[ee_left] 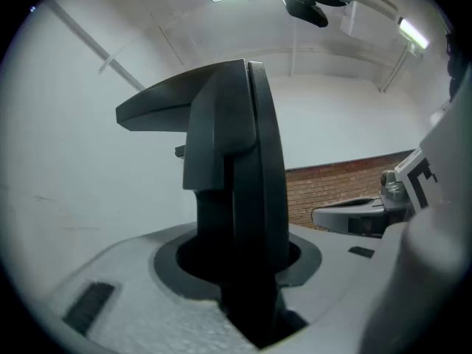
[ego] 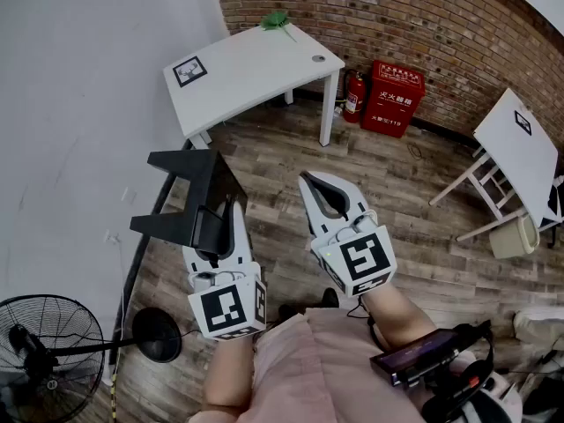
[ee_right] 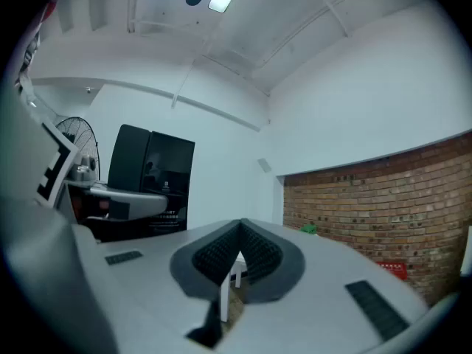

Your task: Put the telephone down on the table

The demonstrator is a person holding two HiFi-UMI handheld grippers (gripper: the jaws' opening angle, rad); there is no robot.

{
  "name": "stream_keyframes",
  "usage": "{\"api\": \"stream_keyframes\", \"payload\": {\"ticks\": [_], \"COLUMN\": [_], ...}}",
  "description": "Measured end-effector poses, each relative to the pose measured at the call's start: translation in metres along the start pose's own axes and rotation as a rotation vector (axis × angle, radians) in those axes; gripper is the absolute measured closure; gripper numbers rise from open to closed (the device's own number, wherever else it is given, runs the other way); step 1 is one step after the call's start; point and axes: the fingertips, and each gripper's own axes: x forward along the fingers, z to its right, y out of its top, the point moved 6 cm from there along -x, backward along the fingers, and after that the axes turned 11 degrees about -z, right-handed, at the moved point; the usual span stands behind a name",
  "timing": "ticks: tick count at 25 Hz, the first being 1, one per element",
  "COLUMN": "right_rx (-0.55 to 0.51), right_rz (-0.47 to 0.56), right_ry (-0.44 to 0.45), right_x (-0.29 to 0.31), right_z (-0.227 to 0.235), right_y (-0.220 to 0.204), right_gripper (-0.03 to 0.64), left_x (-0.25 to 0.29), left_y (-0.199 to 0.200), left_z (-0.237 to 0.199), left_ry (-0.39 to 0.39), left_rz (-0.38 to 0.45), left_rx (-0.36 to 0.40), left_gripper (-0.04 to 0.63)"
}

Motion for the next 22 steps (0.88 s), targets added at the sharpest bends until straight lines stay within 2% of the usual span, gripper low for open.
{"api": "stream_keyframes", "payload": {"ticks": [9, 12, 18, 20, 22], "right_rx": [0.013, 0.036, 0.062, 0.079, 0.108], "right_rz": [-0.007, -0.003, 0.020, 0.030, 0.050], "right_ry": [0.013, 0.041, 0.158, 0.228, 0.322], "right_x": [0.002, 0.002, -0.003, -0.004, -0.007], "right_z": [0.007, 0.009, 0.024, 0.029, 0.034], "right_y": [-0.003, -0.005, -0.001, 0.001, 0.006], "right_gripper": [0.612, 0.612, 0.600, 0.556, 0.490], "left_x": [0.007, 0.010, 0.015, 0.017, 0.018], "left_y": [-0.001, -0.002, 0.000, 0.002, 0.006], "left_z": [0.007, 0.010, 0.014, 0.016, 0.022], "left_ry": [0.001, -0.033, -0.208, -0.289, -0.401], "left_rz": [-0.016, -0.036, -0.091, -0.108, -0.120], "left_rx": [0.014, 0.036, 0.110, 0.150, 0.170], "left_gripper": [0.433, 0.433, 0.433, 0.433, 0.433]}}
